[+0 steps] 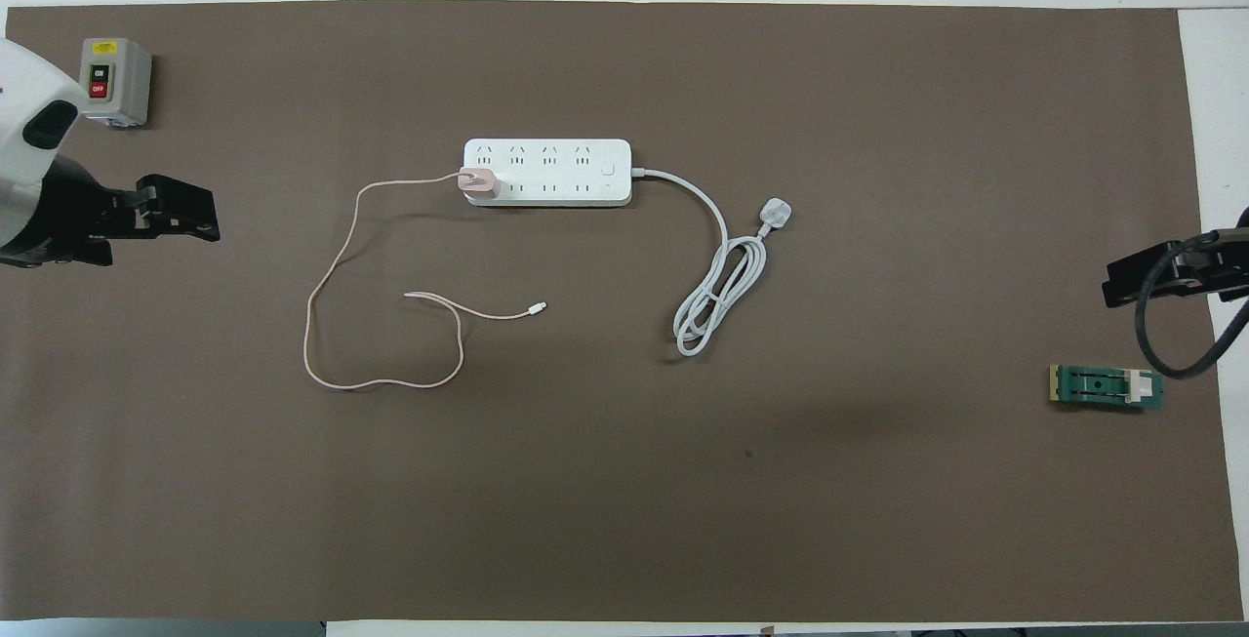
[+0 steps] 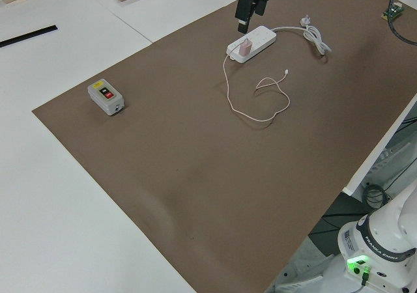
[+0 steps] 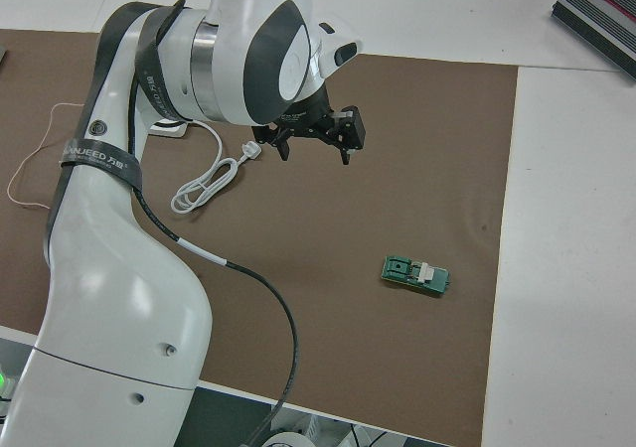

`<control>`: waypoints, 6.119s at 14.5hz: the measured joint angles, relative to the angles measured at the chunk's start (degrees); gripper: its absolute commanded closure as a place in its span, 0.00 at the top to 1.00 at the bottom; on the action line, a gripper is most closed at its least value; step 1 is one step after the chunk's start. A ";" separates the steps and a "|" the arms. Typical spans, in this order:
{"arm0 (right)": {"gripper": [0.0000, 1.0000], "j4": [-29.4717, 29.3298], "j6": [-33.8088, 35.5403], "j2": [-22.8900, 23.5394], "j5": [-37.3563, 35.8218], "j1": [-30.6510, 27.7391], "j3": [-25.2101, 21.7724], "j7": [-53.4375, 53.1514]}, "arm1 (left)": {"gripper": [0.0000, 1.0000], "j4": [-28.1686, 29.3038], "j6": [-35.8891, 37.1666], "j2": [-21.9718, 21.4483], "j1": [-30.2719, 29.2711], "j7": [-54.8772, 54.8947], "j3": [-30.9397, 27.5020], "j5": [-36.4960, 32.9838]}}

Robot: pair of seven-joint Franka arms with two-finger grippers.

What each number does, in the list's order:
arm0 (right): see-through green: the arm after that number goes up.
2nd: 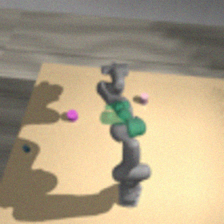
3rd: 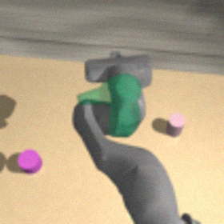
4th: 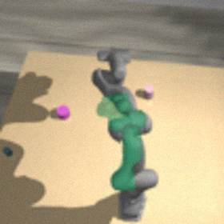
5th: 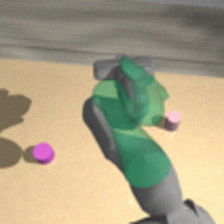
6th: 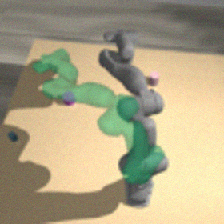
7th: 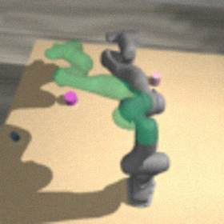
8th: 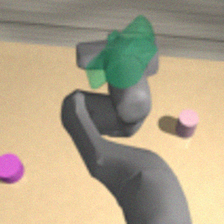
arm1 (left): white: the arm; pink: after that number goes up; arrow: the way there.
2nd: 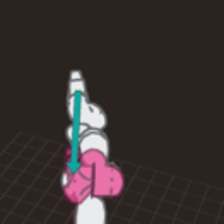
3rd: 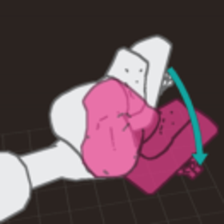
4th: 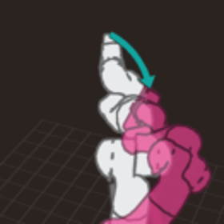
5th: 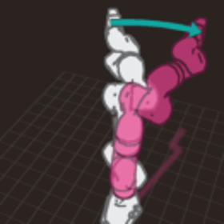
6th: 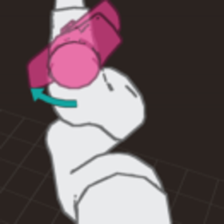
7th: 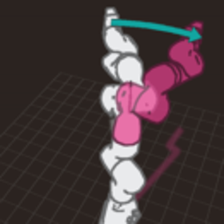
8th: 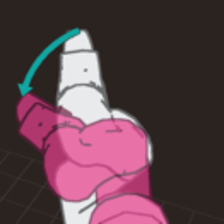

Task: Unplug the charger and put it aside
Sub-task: 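Move both grippers inward from the rest pose toward the power strip, then reach the left gripper to the pink charger while the right gripper approaches the strip, then grasp the pink charger with the left gripper while the right gripper holds the strip, then pull the pink charger out of the strip with the left gripper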

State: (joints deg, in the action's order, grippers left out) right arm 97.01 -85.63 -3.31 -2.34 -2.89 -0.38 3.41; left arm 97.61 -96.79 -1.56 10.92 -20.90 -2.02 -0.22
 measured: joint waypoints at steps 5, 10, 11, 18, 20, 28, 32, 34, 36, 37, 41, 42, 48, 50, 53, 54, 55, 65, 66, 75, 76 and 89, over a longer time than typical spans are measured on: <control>1.00 5.54 -5.85 0.43 9.25 3.49 0.66 -17.96 | 1.00 0.06 -6.11 4.68 6.89 -30.02 0.13 0.07; 1.00 7.33 -13.54 7.34 24.97 6.72 0.87 -39.31 | 1.00 -0.30 -9.88 8.44 9.07 -58.15 0.05 1.02; 1.00 7.35 -14.56 8.98 27.90 7.23 0.87 -42.09 | 1.00 -0.76 -10.11 9.71 9.70 -63.29 0.02 1.03; 1.00 6.19 -20.17 22.40 49.16 7.59 0.58 -52.89 | 1.00 -15.51 -14.60 30.12 14.27 -88.89 -0.13 1.07; 1.00 3.95 -22.41 26.08 52.94 8.71 0.73 -56.20 | 1.00 -15.81 -16.20 30.82 15.19 -89.81 -0.14 1.07; 1.00 -9.24 -28.57 40.20 62.07 16.38 0.93 -72.09 | 1.00 -15.52 -17.01 34.71 16.07 -89.99 -0.32 0.42; 1.00 -19.22 -29.59 48.56 65.78 18.77 0.98 -76.42 | 0.99 -15.52 -16.67 35.39 16.07 -89.98 -0.37 -0.27; 1.00 -23.02 -31.19 51.66 66.08 20.10 1.00 -77.79 | 0.95 -15.52 -16.67 35.44 16.07 -89.98 -0.36 -0.44; 1.00 -24.76 -31.82 53.40 66.09 21.20 1.01 -78.04 | 0.88 -15.52 -16.67 35.45 16.08 -89.92 -0.35 -0.49; 1.00 -25.15 -31.95 53.92 66.09 21.63 1.02 -78.04 | 0.81 -15.49 -16.72 35.47 16.09 -89.81 -0.33 -0.52; 1.00 -26.09 -32.44 54.45 66.08 22.19 0.92 -78.04 | 0.37 -14.81 -17.20 35.60 16.40 -88.63 -0.31 -0.60; 1.00 -26.54 -32.44 54.60 65.79 22.18 0.77 -78.04 | 0.29 -14.81 -18.22 35.64 16.43 -88.39 -0.39 -0.84; 1.00 -28.94 -32.44 55.95 63.11 22.16 0.55 -78.00 | 0.21 -14.89 -19.98 35.69 16.43 -86.91 -0.64 -0.98; 1.00 -29.38 -32.47 56.17 62.60 22.16 0.55 -77.93 | 0.20 -14.89 -19.98 35.69 16.43 -86.07 -0.64 -0.98; 1.00 -29.83 -32.67 56.31 61.17 22.16 0.55 -77.49 | 0.18 -14.89 -19.98 35.69 16.43 -85.16 -0.64 -0.98; 1.00 -29.93 -32.68 56.34 60.87 22.16 0.55 -77.47 | 0.18 -14.90 -19.98 35.69 16.43 -85.03 -0.64 -0.98; 1.00 -30.00 -32.75 56.38 60.69 22.16 0.55 -77.44 | 0.18 -14.90 -19.99 35.69 16.43 -84.94 -0.64 -0.98; 0.00 -30.04 -35.20 57.82 58.89 22.34 0.54 -77.08 | 0.19 -14.90 -19.90 35.68 16.44 -84.77 -0.64 -0.98; 0.00 -30.04 -35.21 57.82 58.89 22.34 0.54 -77.08 | 0.19 -14.90 -19.90 35.68 16.44 -84.77 -0.64 -0.98; 0.00 -29.97 -35.39 57.83 58.84 22.43 0.51 -76.99 | 0.19 -15.93 -18.45 35.79 16.41 -83.84 -0.63 -0.88; 0.00 -29.97 -35.39 57.83 58.84 22.43 0.51 -76.99 | 0.19 -16.42 -17.90 35.93 16.38 -83.51 -0.63 -0.81; 1.00 -30.01 -39.15 57.88 58.40 24.74 0.55 -76.55 | 0.19 -19.20 -5.17 30.73 15.65 -66.10 -0.93 -0.45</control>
State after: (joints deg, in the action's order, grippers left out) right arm 67.00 -124.78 54.57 56.05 21.85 0.17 -73.13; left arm 78.41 -101.95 29.18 26.58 -87.00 -2.95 -0.67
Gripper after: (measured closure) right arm 0.000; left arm 0.674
